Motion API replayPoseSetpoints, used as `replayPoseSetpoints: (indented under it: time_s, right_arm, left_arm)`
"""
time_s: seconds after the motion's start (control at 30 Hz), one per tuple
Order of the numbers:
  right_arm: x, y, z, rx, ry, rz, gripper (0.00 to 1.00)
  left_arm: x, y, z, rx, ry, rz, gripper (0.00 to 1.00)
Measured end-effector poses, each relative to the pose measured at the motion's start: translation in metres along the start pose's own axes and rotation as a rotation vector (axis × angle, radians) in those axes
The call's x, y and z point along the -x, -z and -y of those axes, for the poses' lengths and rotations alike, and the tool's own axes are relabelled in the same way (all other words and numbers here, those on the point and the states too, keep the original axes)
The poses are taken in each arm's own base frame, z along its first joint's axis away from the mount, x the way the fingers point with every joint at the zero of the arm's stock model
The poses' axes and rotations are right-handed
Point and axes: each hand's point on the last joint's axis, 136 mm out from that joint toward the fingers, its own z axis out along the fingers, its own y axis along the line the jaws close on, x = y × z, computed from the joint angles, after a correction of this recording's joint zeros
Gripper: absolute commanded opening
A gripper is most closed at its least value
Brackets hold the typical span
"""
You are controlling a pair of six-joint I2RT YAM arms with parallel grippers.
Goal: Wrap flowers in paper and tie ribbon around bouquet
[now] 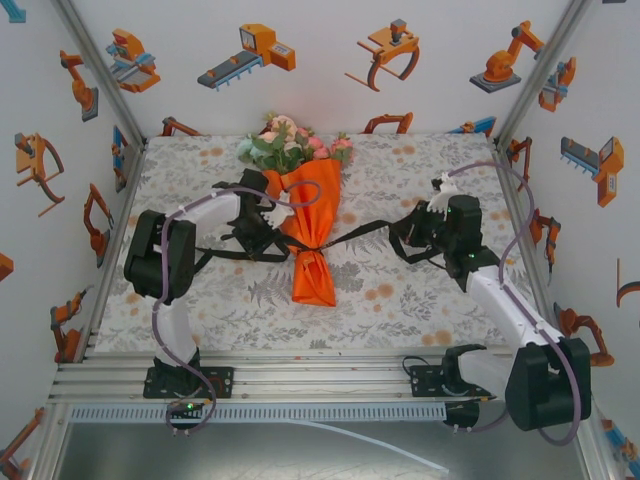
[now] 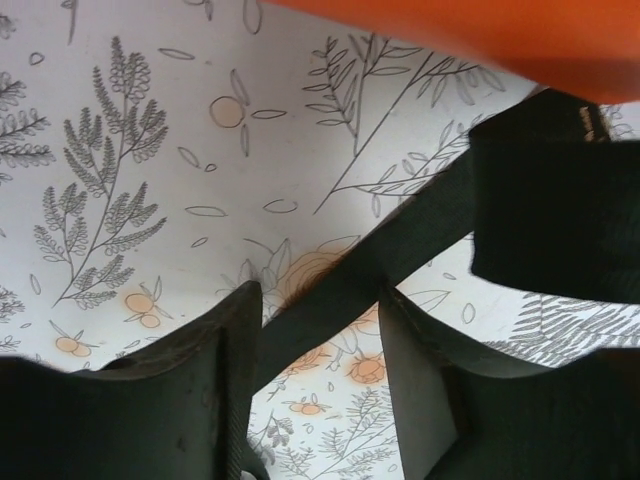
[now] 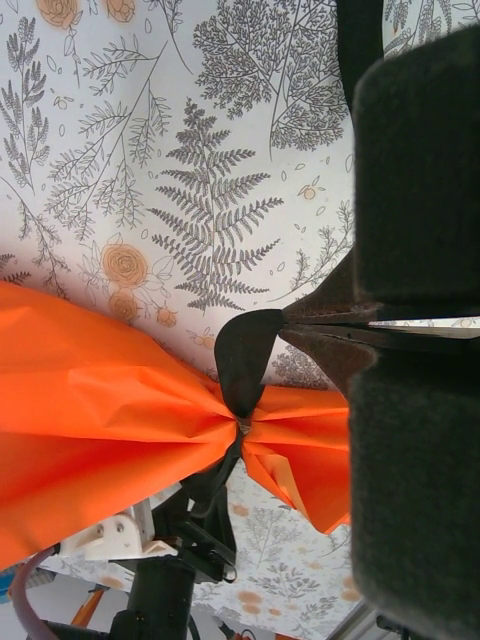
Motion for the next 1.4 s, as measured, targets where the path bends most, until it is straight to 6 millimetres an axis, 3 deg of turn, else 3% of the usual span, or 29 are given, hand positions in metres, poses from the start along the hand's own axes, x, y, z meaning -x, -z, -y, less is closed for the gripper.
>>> replayPoseSetpoints:
  time_s: [0.13,0.33,0.4,0.47,0.53,0.6,0.7,0.77,1.0,1.2,1.4]
  right_arm:
    - [0.000,0.000,0.000,0.000,0.003,0.000,0.00]
    - [0.000,0.003,0.001,-0.012,-0.002,0.003,0.00]
    - [0.001,0.003,0.001,-0.017,-0.011,0.004,0.00]
    - [0.001,0.003,0.002,-0.021,-0.017,0.006,0.00]
    - [0.000,0.003,0.002,-0.023,-0.022,0.005,0.00]
    - [0.000,0.003,0.003,-0.025,-0.027,0.006,0.00]
    - [0.001,0.003,0.003,-0.025,-0.045,0.008,0.00]
    - [0.001,0.003,0.002,-0.024,-0.055,0.009,0.00]
    - [0.001,0.003,0.002,-0.023,-0.076,0.010,0.00]
    - [0.001,0.003,0.002,-0.023,-0.083,0.010,0.00]
    - [0.001,0.002,0.003,-0.025,-0.093,0.007,0.00]
  left_arm:
    - [0.002,-0.001,0.004,-0.004,-0.008,-0.001,0.00]
    - [0.005,0.008,0.010,-0.026,0.031,0.059,0.00]
    - [0.010,0.026,0.014,-0.026,0.058,0.134,0.00]
    - [0.017,0.057,0.014,0.000,0.089,0.243,0.00]
    - [0.028,0.094,0.010,0.044,0.140,0.372,0.22]
    - [0.041,0.125,0.008,0.042,0.206,0.502,0.36]
    - [0.061,0.149,0.007,-0.018,0.328,0.663,0.51]
    - [0.067,0.144,0.009,-0.062,0.424,0.700,0.51]
    - [0.056,0.094,0.025,-0.068,0.716,0.598,0.51]
    - [0.045,0.070,0.035,-0.043,0.811,0.560,0.51]
    - [0.056,0.053,0.045,-0.051,0.821,0.553,0.52]
